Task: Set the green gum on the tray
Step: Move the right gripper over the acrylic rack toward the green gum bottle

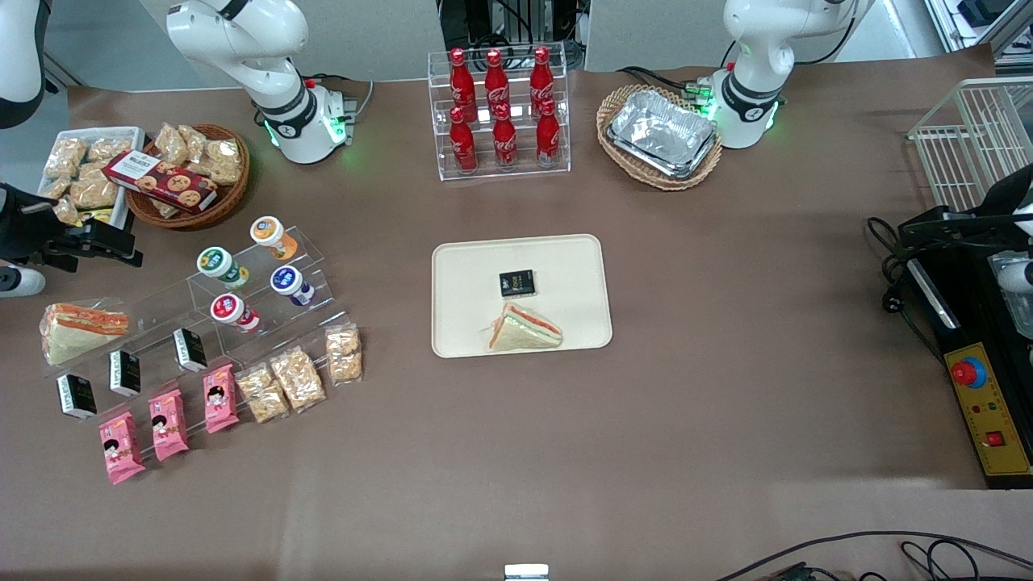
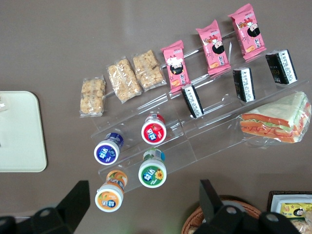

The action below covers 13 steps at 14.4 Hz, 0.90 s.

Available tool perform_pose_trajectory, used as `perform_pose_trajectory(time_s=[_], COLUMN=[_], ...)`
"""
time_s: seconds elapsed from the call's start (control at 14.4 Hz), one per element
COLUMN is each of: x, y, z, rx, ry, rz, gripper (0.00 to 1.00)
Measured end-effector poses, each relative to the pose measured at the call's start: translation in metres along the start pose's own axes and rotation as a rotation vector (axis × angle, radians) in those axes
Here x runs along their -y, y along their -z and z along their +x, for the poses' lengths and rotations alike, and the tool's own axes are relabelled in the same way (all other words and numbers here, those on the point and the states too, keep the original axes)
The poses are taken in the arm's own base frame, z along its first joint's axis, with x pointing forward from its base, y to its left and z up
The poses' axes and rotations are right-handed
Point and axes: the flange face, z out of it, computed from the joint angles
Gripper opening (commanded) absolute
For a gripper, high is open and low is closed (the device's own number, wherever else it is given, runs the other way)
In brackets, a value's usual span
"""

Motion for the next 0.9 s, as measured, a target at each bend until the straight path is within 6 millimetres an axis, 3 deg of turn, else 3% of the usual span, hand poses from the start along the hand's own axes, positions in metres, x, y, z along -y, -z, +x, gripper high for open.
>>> perform_pose_trajectory(time_s=[0.49, 0.7, 0.9], x=[0.003, 0.004, 0.004], y=[0.001, 0.01, 0.018], z=[-0.008, -0.031, -0.077], rx=[0.037, 0.082, 0.077], ry=[0.042, 0.065, 0.07], rz=[0.005, 0.016, 0.028], gripper=[1.0, 1.0, 1.0])
